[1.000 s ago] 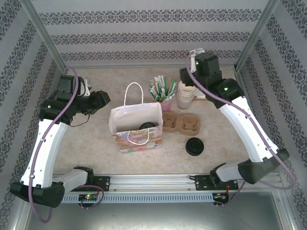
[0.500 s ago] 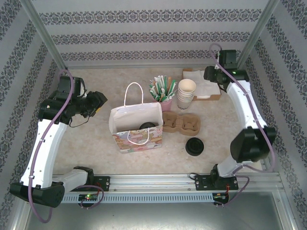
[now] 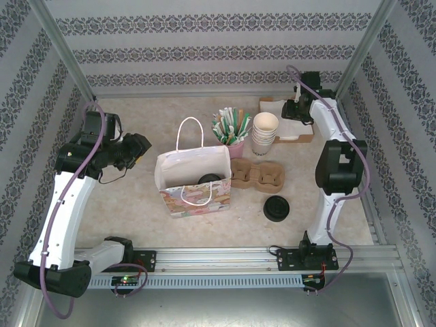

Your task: Pack the takeout coffee

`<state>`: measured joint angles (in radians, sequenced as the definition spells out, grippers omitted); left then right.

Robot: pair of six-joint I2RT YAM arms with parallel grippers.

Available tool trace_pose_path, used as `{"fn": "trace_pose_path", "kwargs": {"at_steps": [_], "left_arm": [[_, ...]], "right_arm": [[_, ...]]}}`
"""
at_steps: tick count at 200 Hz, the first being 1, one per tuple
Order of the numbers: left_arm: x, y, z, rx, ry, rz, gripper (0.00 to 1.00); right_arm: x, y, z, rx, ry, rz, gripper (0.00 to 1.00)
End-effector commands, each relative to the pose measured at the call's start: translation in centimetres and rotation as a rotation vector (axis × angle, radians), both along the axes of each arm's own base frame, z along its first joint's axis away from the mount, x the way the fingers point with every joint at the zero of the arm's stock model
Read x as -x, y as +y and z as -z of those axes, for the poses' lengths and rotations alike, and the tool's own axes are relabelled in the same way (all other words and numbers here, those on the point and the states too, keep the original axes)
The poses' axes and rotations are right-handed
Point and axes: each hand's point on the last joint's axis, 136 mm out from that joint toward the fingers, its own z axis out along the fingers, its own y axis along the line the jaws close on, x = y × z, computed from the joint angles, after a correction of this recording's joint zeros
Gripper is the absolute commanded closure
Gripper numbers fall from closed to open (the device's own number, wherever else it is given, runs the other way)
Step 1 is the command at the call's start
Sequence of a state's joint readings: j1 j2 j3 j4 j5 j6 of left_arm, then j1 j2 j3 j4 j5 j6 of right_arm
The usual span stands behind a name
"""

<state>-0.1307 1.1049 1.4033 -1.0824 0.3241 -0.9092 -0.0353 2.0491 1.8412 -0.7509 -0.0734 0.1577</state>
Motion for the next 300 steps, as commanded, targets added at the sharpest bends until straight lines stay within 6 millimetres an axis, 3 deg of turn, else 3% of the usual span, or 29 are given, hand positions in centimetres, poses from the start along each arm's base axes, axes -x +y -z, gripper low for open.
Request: {"fn": "trace_pose_path", "kwargs": {"at_steps": [1,58,148,175,203,247,272,300], "left_arm": [[0.7,0.7,0.8,-0.048,0.030,-0.009,0.61],[0.8,0.6,1.2,-0.049,0.035,0.011,0.61],[1.2,0.4,1.2,-0.059,0.034,0.039,0.61],[1.3,0.4,1.2,-0.059,0.027,0.046,0.61],[1.3,0.4,1.2,-0.061,0.021,0.052,0.62],[1.4,0.3,1.7,-0.057,0.025,0.057,0.62],[1.6,0.4,1.8,-0.062,0.026,0.057,0.62],[1.7,0.4,1.8,-0.065,0.022,0.058,0.62]], "right_arm": [[-0.5,-0.4,1.3,-0.015,0.041,0.014,0.50],[-2.3,-1.6,3.8,0.004,0.091,0.046,0.50],[-2.9,-2.2,7.3,0.015,0.177,0.061,0.54],[-2.7,-2.2,8.2,0.009,0.199,0.063,0.63],[-2.8,-2.5,8.1,0.032,0.195,0.061,0.79],[-2.7,-3.1,7.6,0.059,0.200,0.057,0.89],[-2.8,-3.2,5.4,0.061,0.162,0.060,1.00],[-2.9,-3.3,2.2,0.060,0.087,0.065,1.00]]}}
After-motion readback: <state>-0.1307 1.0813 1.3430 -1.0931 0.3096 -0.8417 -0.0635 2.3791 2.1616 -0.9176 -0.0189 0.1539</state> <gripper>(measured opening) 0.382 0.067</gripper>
